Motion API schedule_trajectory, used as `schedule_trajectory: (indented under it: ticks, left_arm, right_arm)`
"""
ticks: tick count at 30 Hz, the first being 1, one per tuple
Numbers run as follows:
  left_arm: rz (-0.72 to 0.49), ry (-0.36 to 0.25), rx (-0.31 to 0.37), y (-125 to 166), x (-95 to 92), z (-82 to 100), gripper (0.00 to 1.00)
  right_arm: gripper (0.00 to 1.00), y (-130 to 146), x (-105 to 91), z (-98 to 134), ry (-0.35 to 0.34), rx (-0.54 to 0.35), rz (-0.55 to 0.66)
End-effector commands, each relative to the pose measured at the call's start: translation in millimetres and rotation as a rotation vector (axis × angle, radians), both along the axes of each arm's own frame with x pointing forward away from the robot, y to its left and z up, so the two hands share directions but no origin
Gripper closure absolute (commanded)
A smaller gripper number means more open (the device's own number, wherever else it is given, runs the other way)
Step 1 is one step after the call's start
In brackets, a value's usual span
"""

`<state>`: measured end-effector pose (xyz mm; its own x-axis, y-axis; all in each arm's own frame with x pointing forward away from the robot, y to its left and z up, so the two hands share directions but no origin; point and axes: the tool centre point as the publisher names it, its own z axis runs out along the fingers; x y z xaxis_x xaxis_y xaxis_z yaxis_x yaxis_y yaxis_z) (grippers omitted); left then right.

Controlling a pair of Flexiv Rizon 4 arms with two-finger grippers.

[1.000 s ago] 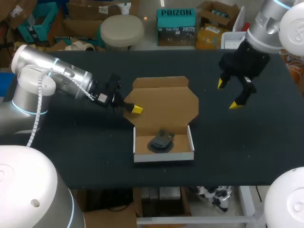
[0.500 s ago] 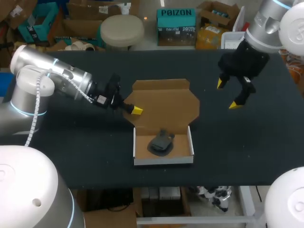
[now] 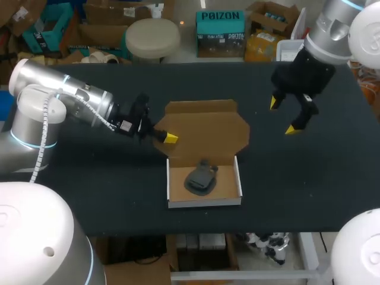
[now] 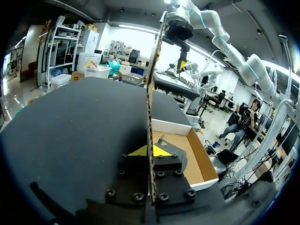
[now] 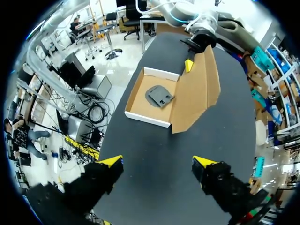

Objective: Assemble the packaging by folding the flat box into shape, placing the metal phone stand inside, and closing the box properly

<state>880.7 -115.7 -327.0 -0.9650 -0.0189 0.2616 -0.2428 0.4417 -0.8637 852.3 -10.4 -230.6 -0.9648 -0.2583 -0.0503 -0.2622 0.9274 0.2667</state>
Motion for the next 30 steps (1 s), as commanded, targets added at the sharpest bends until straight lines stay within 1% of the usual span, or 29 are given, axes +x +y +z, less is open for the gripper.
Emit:
schedule_trajectory:
  ticks: [1, 10, 11, 12, 13, 14, 15, 20, 23, 24, 25, 26, 27, 30]
  left_arm:
    - [-0.003, 0.001, 0.0, 1, -0.2, 0.4, 1.0]
    - [-0.003, 0.001, 0.0, 1, -0.2, 0.4, 1.0]
    - [-0.015, -0.022, -0.009, 1, -2.7, 0.9, 1.0]
    - [-0.01, -0.033, -0.017, 2, -4.7, 1.0, 1.0]
    - [-0.001, -0.054, -0.009, 3, -6.2, 0.6, 1.0]
    - [-0.002, -0.061, -0.013, 3, -7.6, 0.4, 1.0]
    - [0.01, -0.083, 0.002, 3, -9.1, 0.0, 1.0]
    - [0.027, -0.149, 0.025, 3, -15.7, 1.7, 1.0]
    - [0.032, -0.197, 0.052, 1, -20.2, 3.6, 1.0]
    - [0.047, -0.216, 0.076, 0, -21.5, 4.1, 1.0]
    - [0.047, -0.231, 0.082, -1, -22.6, 4.4, 1.0]
    - [0.041, -0.238, 0.083, -1, -23.6, 5.1, 1.0]
    - [0.052, -0.252, 0.104, -1, -24.3, 5.6, 1.0]
    - [0.054, -0.276, 0.117, -3, -26.1, 6.3, 1.0]
  right_arm:
    - [0.0, 3, 0.6, 4, 0.003, -0.005, 0.007]
    - [0.0, 10, 6.3, 11, -0.005, -0.02, -0.006]
    - [0.0, 11, 6.9, 12, -0.007, -0.021, -0.009]
    - [0.0, 12, 7.1, 13, -0.009, -0.021, -0.01]
    - [0.0, 13, 7.3, 14, -0.01, -0.021, -0.01]
    - [0.0, 15, 7.5, 15, -0.011, -0.023, -0.011]
    - [0.0, 16, 7.6, 15, -0.014, -0.029, -0.014]
    - [0.0, 22, 7.3, 19, -0.02, -0.037, -0.016]
    - [0.0, 25, 6.6, 21, -0.022, -0.038, -0.011]
    - [0.0, 26, 6.4, 21, -0.023, -0.038, -0.01]
    - [0.0, 27, 6.1, 21, -0.024, -0.037, -0.008]
    - [0.0, 27, 5.8, 22, -0.024, -0.037, -0.007]
    - [0.0, 28, 5.5, 22, -0.024, -0.036, -0.005]
    - [0.0, 29, 4.6, 22, -0.023, -0.036, -0.002]
